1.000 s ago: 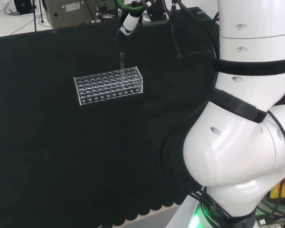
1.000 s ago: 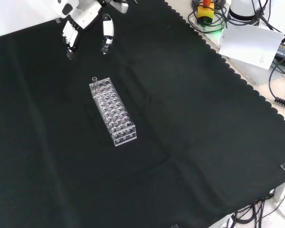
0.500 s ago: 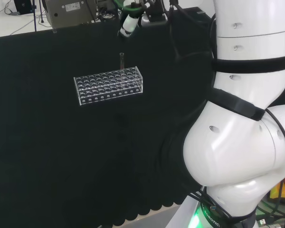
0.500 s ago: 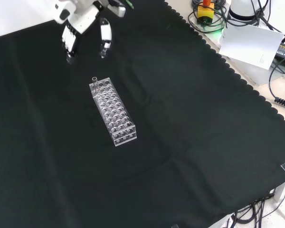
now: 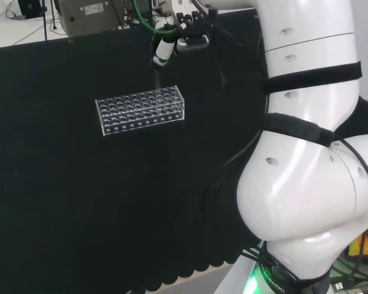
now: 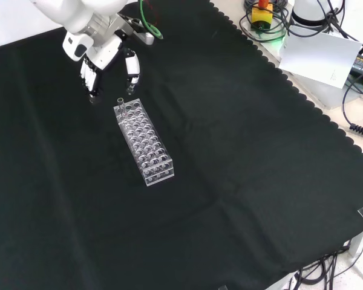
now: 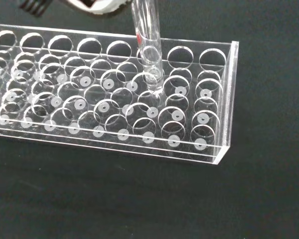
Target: Pick up the test tube.
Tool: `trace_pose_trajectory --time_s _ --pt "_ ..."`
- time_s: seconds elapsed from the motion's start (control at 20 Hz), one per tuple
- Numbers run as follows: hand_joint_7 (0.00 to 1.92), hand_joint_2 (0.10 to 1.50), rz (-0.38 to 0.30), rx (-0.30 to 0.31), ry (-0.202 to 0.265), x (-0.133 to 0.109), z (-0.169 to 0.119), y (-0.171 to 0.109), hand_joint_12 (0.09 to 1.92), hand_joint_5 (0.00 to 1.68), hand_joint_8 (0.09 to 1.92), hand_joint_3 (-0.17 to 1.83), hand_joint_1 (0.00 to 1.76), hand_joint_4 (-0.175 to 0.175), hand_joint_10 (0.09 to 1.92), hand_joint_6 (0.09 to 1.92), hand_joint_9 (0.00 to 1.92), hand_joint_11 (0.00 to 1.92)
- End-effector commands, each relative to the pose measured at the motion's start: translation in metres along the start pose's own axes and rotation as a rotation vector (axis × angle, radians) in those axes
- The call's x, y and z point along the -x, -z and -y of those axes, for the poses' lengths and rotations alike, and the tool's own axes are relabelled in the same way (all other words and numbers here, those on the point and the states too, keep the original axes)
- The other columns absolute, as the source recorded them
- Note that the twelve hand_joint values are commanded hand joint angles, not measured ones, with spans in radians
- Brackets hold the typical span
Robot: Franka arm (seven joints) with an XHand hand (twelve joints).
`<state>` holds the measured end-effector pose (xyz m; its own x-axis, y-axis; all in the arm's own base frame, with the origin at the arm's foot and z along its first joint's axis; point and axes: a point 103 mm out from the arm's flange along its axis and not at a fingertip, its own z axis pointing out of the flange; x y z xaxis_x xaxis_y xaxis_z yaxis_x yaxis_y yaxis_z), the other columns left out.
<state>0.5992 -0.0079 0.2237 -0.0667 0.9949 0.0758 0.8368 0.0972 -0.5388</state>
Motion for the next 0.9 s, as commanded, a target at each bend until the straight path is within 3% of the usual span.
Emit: trace_pose_trajectory --time_s 0.05,0.35,0.9 --pt "0.59 0.72 0.030 -0.029 -0.002 -0.002 -0.011 -0.007 1.45 0.35 0.89 0.52 0.91 -0.129 0.83 0.45 0.57 0.43" --pt "0.67 0.71 0.034 -0.045 -0.002 -0.003 -0.013 -0.012 1.44 0.38 0.89 0.54 0.94 -0.135 0.82 0.57 0.60 0.45" --pt "0.93 0.64 0.042 -0.022 0.009 -0.013 -0.012 -0.031 1.37 0.66 0.87 0.63 1.05 -0.175 0.72 0.75 0.84 0.58"
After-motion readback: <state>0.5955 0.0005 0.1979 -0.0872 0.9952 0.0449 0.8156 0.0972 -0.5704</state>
